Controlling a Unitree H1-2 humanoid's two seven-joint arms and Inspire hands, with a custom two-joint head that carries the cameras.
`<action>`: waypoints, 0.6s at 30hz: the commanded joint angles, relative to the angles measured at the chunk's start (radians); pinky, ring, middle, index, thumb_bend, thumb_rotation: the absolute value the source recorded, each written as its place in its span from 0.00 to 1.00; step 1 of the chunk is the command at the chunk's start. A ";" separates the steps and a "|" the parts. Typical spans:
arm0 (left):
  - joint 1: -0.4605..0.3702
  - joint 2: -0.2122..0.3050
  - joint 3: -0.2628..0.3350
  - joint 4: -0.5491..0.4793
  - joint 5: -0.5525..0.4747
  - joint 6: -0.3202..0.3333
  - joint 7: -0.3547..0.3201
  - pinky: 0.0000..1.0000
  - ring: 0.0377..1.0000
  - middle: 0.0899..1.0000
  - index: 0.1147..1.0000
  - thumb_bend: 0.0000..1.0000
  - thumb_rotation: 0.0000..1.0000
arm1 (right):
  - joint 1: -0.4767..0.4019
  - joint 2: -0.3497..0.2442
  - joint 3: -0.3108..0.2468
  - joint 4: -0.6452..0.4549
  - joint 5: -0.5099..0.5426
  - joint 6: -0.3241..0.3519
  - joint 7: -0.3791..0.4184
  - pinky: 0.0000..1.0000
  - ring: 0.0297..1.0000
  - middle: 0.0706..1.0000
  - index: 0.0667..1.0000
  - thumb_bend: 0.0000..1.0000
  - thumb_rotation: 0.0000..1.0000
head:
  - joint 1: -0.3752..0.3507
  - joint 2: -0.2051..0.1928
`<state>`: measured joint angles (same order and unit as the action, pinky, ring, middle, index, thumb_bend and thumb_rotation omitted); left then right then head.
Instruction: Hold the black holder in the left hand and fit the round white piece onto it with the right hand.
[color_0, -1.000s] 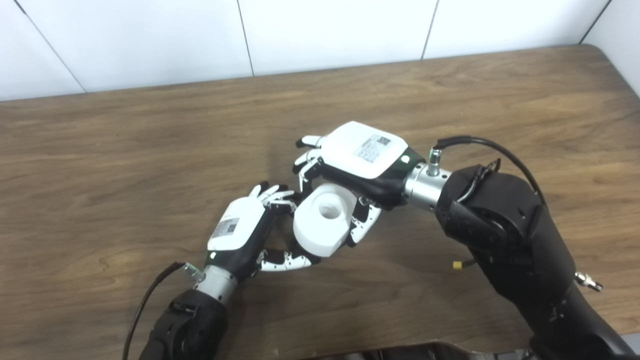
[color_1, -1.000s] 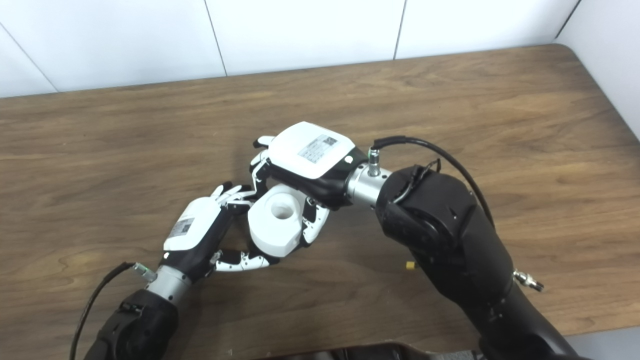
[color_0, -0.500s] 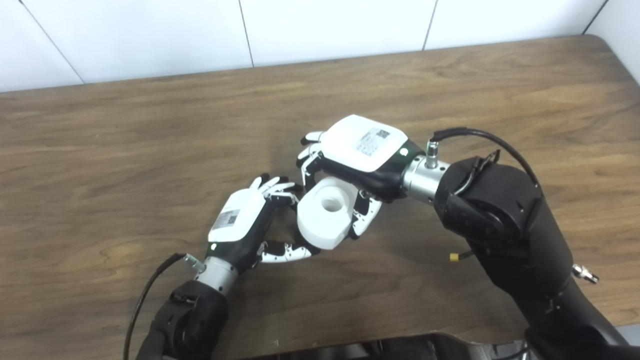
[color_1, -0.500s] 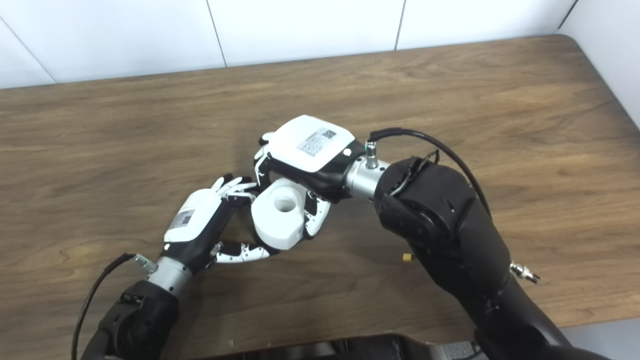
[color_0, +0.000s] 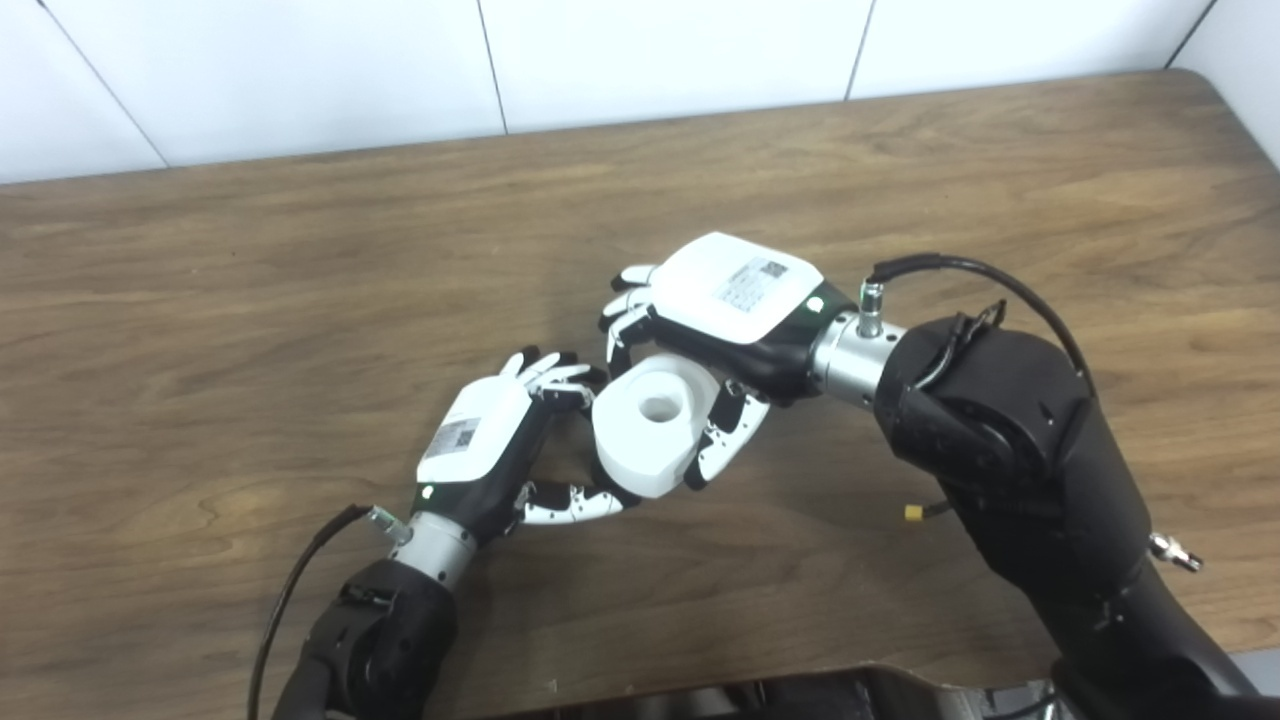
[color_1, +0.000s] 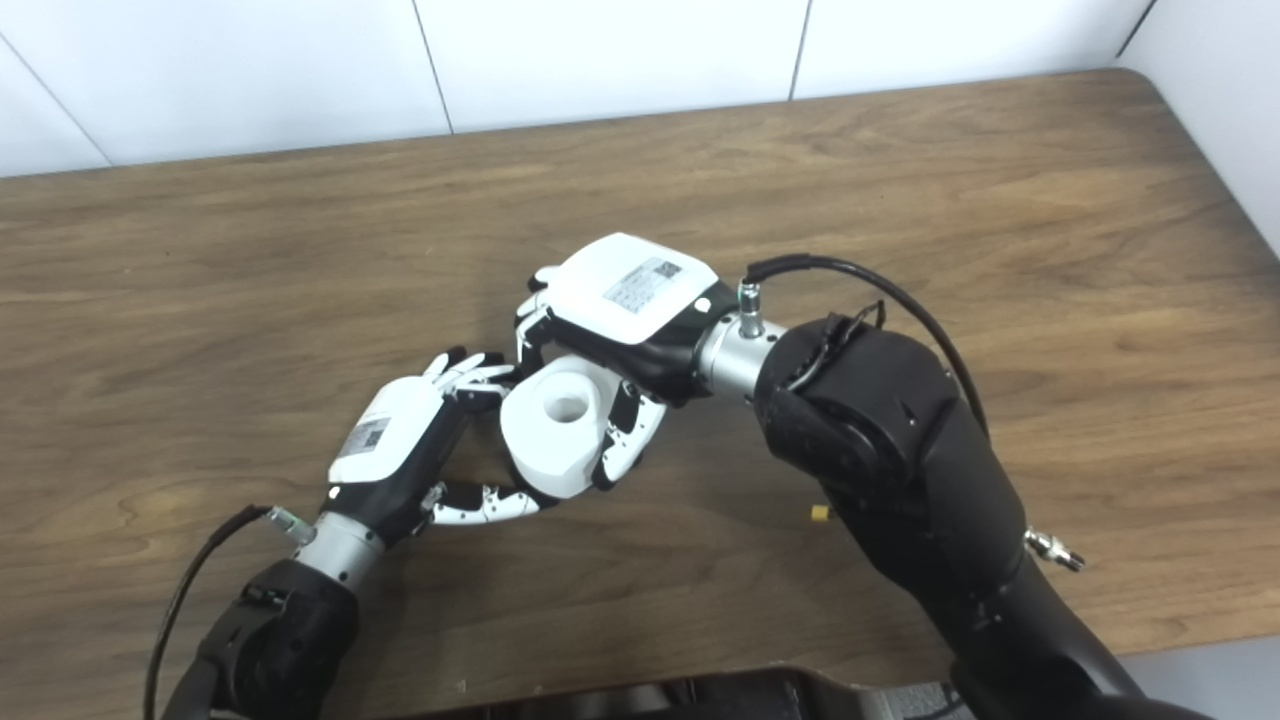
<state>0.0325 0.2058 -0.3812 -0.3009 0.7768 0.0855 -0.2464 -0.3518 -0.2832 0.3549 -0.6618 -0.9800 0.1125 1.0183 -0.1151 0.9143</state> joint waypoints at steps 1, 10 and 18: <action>-0.002 0.003 -0.012 0.005 0.007 0.011 -0.025 1.00 0.91 0.81 0.42 0.52 0.05 | -0.026 0.006 -0.019 -0.041 0.007 0.007 -0.005 0.83 0.93 0.85 0.67 0.89 0.32 | -0.001 0.000; -0.005 0.005 -0.014 0.012 0.009 0.000 -0.015 1.00 0.90 0.80 0.42 0.52 0.06 | -0.029 0.013 -0.028 -0.046 0.024 0.017 0.003 0.82 0.93 0.89 0.77 0.99 0.35 | 0.001 0.001; -0.014 0.013 -0.022 -0.008 0.030 0.041 -0.059 1.00 0.91 0.82 0.63 0.88 0.17 | -0.039 0.012 -0.035 -0.059 0.032 0.026 0.017 0.87 0.98 0.95 0.86 1.00 0.42 | -0.001 -0.003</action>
<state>0.0229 0.2083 -0.3903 -0.3085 0.7911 0.1021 -0.2611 -0.3530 -0.2731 0.3355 -0.6885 -0.9494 0.1329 1.0406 -0.1150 0.9112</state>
